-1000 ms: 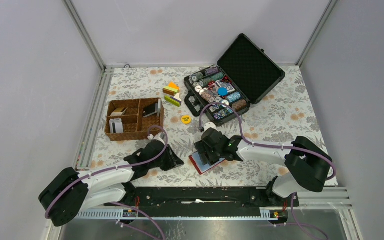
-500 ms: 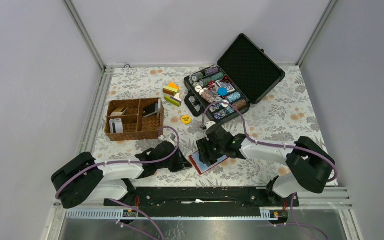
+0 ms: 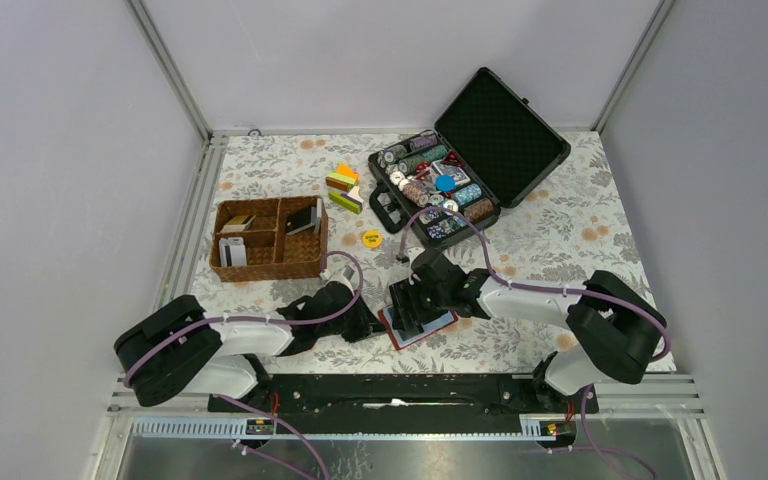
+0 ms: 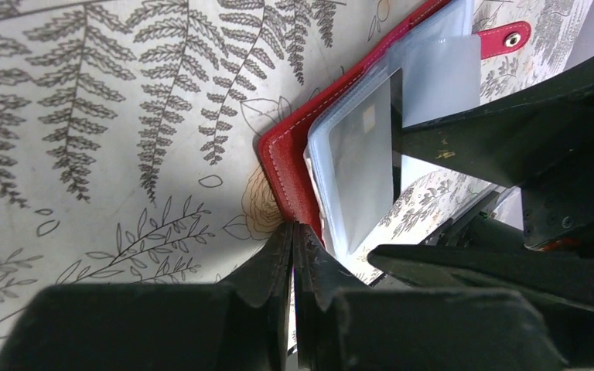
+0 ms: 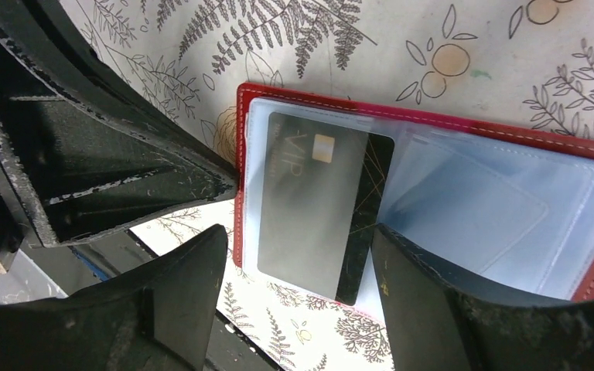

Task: Put the credit cards into the card holder
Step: Insert the credit card into the card holder, then pick up the credit card from the storage box.

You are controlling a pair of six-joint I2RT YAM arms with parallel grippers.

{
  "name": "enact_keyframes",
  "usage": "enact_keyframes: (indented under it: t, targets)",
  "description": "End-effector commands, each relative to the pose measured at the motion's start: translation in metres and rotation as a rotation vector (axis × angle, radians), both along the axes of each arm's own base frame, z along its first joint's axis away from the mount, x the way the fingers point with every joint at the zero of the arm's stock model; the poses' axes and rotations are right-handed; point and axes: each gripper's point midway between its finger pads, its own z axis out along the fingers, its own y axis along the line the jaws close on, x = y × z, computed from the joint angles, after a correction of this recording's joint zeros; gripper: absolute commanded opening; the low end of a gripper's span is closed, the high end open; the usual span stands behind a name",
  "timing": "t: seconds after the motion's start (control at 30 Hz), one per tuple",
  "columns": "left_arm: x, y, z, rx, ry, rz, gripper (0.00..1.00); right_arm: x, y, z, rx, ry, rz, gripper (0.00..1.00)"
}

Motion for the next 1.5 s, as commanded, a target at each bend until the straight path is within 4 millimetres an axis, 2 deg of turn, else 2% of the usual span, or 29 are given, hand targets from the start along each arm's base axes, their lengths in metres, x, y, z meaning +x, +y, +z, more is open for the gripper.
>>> enact_keyframes:
  t: [0.0,0.23,0.4,0.53,0.6,0.7,0.73,0.8,0.93,1.07,1.13,1.3,1.4,1.47]
  targets:
    - [0.006,-0.004,-0.001,-0.015,-0.028,0.014,0.05,-0.008,0.010,0.002,0.046,0.041,0.044,0.74]
    - [0.006,-0.003,0.000,-0.021,-0.032,0.019,0.05,-0.009,0.013,0.008,0.066,0.043,0.042,0.74]
    - [0.009,-0.001,0.007,0.003,-0.056,0.019,0.07,0.003,0.007,0.018,0.036,-0.008,-0.008,0.77]
    - [0.019,0.014,0.019,0.083,-0.112,0.047,0.25,0.020,-0.003,0.036,-0.003,-0.088,-0.080,0.84]
    - [0.025,0.025,0.029,0.115,-0.139,0.067,0.41,0.033,-0.010,0.048,-0.023,-0.129,-0.127,0.87]
    - [0.035,0.042,0.053,0.144,-0.178,0.090,0.60,0.050,-0.018,0.070,0.003,-0.156,-0.176,0.90]
    - [0.039,0.047,0.066,0.140,-0.203,0.099,0.66,0.056,-0.019,0.078,0.017,-0.169,-0.188,0.91]
    - [0.048,0.063,0.084,0.170,-0.225,0.114,0.75,0.067,-0.020,0.094,0.035,-0.201,-0.196,0.93]
    - [0.076,0.094,0.123,0.230,-0.271,0.137,0.83,0.085,-0.021,0.112,0.039,-0.235,-0.209,0.94]
    - [0.115,0.124,0.154,0.285,-0.317,0.153,0.85,0.094,-0.016,0.125,0.056,-0.256,-0.211,0.93]
    - [0.136,0.133,0.162,0.323,-0.320,0.150,0.85,0.097,-0.014,0.130,0.066,-0.263,-0.208,0.92]
    - [0.189,0.136,0.173,0.359,-0.321,0.126,0.81,0.094,-0.013,0.137,0.093,-0.264,-0.198,0.91]
    - [0.218,0.138,0.170,0.392,-0.321,0.136,0.78,0.090,-0.013,0.137,0.108,-0.257,-0.196,0.91]
    - [0.237,0.141,0.159,0.415,-0.298,0.146,0.76,0.087,-0.013,0.138,0.124,-0.252,-0.195,0.91]
